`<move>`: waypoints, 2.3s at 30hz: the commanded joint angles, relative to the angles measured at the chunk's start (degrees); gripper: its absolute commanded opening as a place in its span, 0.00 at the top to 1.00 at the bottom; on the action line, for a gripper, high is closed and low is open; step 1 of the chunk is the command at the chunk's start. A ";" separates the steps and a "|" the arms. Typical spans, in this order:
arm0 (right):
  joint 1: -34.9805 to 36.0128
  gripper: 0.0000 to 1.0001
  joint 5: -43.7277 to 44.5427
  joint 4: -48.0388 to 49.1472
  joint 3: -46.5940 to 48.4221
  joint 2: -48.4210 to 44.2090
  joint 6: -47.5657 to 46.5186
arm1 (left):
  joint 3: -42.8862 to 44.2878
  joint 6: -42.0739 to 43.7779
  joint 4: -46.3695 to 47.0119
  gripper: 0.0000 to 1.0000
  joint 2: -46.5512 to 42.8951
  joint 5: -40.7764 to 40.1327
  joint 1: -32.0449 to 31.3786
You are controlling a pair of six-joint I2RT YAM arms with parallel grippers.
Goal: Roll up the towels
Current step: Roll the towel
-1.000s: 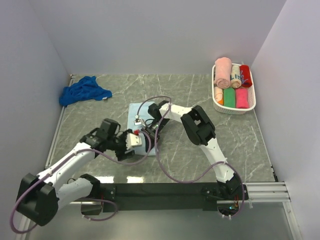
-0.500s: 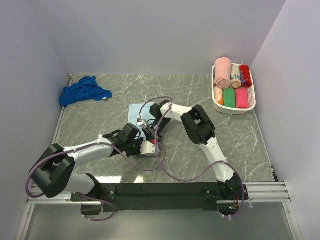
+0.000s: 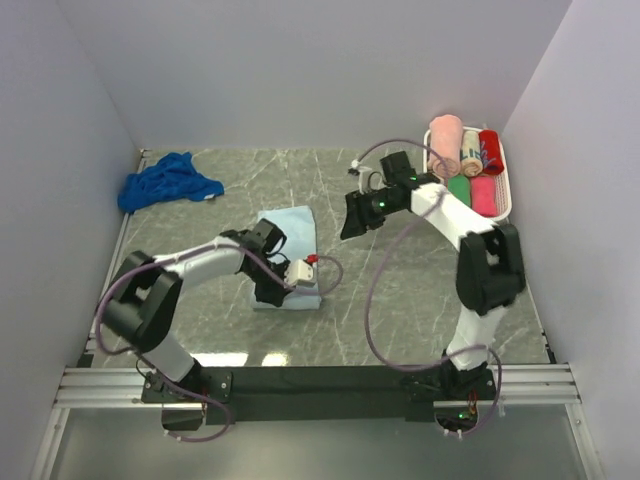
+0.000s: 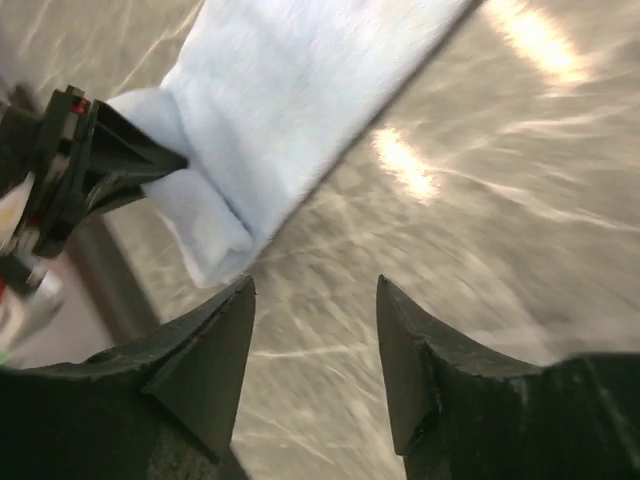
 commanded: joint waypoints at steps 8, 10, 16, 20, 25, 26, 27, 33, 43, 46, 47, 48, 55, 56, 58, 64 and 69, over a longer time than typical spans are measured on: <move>3.35 0.26 13.69 13.01 -16.65 -27.50 -2.12 | 16.65 5.40 -27.20 0.99 24.51 12.04 11.42; 7.64 0.26 15.36 14.50 -19.02 -30.49 -2.65 | 20.95 5.94 -28.79 0.98 28.98 11.34 12.04; 19.86 0.29 19.41 19.59 -27.55 -36.13 -5.81 | 28.00 6.12 -31.09 0.95 37.08 10.37 13.89; 28.03 0.22 24.23 22.85 -26.34 -28.44 -9.23 | 30.02 4.98 -31.35 0.93 39.11 10.89 13.98; 31.31 0.21 27.15 25.83 -19.14 -15.59 -12.31 | 31.17 2.96 -29.51 0.87 40.17 11.42 14.15; 32.01 0.21 27.49 26.28 -18.52 -14.43 -13.97 | 31.17 2.34 -29.33 0.86 40.17 11.34 14.15; 32.54 0.21 27.76 26.98 -17.99 -13.29 -15.03 | 31.26 2.25 -29.24 0.85 40.43 11.42 14.24; 34.04 0.29 25.04 25.93 -15.43 -7.30 -19.69 | 31.61 1.81 -28.71 0.83 41.05 10.46 14.42; 35.01 0.86 21.96 18.56 -13.59 -0.01 -21.37 | 37.23 1.81 -31.52 0.73 42.37 14.05 17.40; 34.04 1.00 18.64 14.18 -11.40 1.48 -21.20 | 38.20 2.25 -33.19 0.66 41.23 15.55 19.07; 33.34 1.00 17.23 13.11 -10.96 1.75 -20.76 | 38.38 2.34 -33.54 0.65 40.44 16.34 19.68; 32.73 1.00 16.08 12.14 -10.43 1.84 -20.58 | 38.64 2.42 -33.90 0.64 38.69 16.69 21.17; 29.56 1.00 11.24 6.78 -7.44 3.24 -17.42 | 49.35 2.60 -39.87 0.52 32.79 20.03 33.56; 29.38 1.00 10.89 6.51 -7.26 3.51 -17.15 | 50.67 2.60 -40.40 0.52 32.44 20.04 34.79; 29.03 1.00 10.36 5.55 -6.65 4.30 -16.97 | 53.49 2.08 -41.11 0.51 31.12 20.21 39.01; 26.92 1.00 3.78 -1.04 0.36 10.44 -14.61 | 44.65 0.67 -32.95 0.51 17.17 22.07 46.49; 24.11 1.00 -1.77 -6.58 7.06 16.77 -13.63 | 21.83 4.00 -22.05 0.42 -5.12 16.97 43.08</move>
